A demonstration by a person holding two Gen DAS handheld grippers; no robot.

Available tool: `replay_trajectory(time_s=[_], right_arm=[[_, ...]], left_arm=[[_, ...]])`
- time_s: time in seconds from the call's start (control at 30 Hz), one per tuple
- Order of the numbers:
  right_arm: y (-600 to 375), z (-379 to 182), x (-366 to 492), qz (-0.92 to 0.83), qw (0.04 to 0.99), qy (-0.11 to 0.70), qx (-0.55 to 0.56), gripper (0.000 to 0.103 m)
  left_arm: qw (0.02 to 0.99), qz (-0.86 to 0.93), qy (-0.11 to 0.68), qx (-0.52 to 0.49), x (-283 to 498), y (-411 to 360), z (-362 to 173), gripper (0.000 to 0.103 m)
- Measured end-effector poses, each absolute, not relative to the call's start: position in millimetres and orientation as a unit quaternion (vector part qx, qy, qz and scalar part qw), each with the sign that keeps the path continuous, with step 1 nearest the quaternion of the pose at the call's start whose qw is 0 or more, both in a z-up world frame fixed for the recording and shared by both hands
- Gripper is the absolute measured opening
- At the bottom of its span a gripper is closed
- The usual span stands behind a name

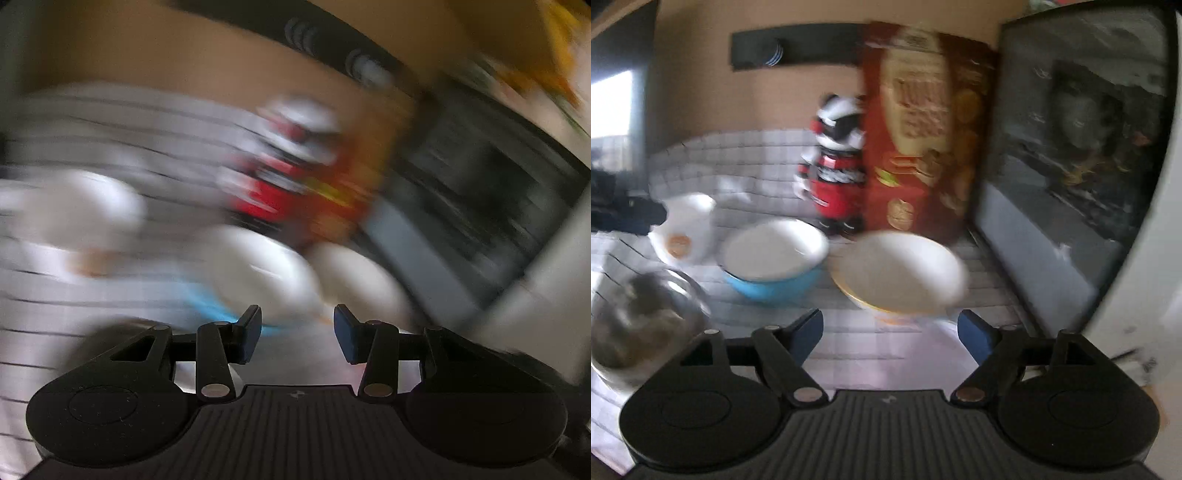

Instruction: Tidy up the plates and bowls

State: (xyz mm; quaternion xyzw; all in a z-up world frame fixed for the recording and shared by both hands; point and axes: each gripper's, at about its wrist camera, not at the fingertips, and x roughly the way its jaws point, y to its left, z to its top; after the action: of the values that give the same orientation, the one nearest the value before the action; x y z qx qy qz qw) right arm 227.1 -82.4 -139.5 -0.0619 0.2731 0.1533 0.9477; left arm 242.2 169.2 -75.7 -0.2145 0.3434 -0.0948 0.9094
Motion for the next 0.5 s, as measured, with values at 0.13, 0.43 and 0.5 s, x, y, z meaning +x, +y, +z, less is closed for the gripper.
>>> replay_trajectory(time_s=[0.13, 0.43, 0.5], right_arm=[[-145, -162, 268, 0.170, 0.907, 0.386, -0.013, 0.071], [-204, -219, 312, 0.234, 0.851, 0.460, 0.097, 0.030], [-211, -220, 316, 0.228, 0.856, 0.455, 0.088, 0.030]], left_arm=[[0.865, -0.138, 0.422, -0.232, 290, 86, -108, 0.046], [0.819, -0.086, 0.490, -0.284, 319, 31, -163, 0.027], [0.801, -0.106, 0.504, -0.304, 321, 26, -168, 0.027]])
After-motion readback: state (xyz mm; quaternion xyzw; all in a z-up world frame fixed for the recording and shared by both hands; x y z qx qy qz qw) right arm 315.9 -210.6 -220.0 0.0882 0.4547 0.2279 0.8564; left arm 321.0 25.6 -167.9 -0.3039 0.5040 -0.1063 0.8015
